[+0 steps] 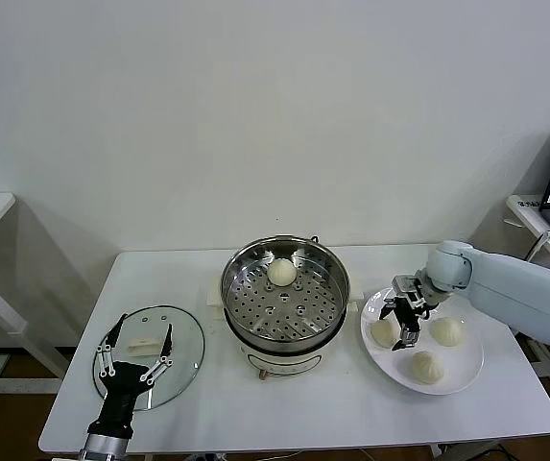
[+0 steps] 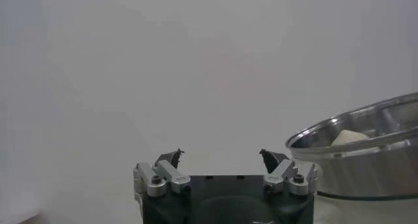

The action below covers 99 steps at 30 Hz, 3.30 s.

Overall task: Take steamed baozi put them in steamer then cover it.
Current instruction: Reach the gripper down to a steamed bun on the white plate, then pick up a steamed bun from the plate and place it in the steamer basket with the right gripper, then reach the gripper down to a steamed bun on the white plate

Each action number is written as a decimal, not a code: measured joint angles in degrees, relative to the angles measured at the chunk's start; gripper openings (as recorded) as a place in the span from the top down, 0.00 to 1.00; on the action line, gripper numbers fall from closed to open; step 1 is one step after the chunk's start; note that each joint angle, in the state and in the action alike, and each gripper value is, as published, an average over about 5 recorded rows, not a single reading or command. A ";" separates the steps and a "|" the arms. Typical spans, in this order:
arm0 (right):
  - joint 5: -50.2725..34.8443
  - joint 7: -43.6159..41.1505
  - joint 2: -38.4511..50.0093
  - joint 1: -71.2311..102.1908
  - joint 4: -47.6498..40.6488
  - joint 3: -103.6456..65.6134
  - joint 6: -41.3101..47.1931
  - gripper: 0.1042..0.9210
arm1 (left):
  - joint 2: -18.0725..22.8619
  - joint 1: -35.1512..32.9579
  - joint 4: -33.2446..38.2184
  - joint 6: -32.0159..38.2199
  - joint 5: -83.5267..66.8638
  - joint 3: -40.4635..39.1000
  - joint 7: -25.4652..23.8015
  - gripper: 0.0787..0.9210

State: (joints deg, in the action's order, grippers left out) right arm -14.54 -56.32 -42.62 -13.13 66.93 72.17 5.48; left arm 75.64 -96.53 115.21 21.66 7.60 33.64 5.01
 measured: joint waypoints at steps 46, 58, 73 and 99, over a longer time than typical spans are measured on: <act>-18.81 -9.69 -20.54 -32.88 7.11 12.57 7.25 0.37 | -0.66 1.52 0.46 -0.20 -0.10 -0.37 0.04 0.12; -21.06 -3.43 -30.63 -29.27 6.64 14.59 11.83 0.40 | -0.33 1.75 0.28 -0.18 -0.03 0.10 0.19 0.12; -20.45 1.10 -35.46 -24.41 4.67 15.01 14.06 0.39 | -0.41 1.81 0.07 -0.23 -0.29 0.79 0.56 0.12; -13.73 -4.25 -20.68 -27.33 9.89 7.58 9.77 0.12 | -0.56 1.47 0.17 -0.13 -0.08 0.96 0.57 0.12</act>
State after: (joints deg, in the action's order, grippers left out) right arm -28.27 -60.57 -63.30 -40.47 76.82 79.74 15.25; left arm 75.08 -95.06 115.38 21.53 7.52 34.60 5.59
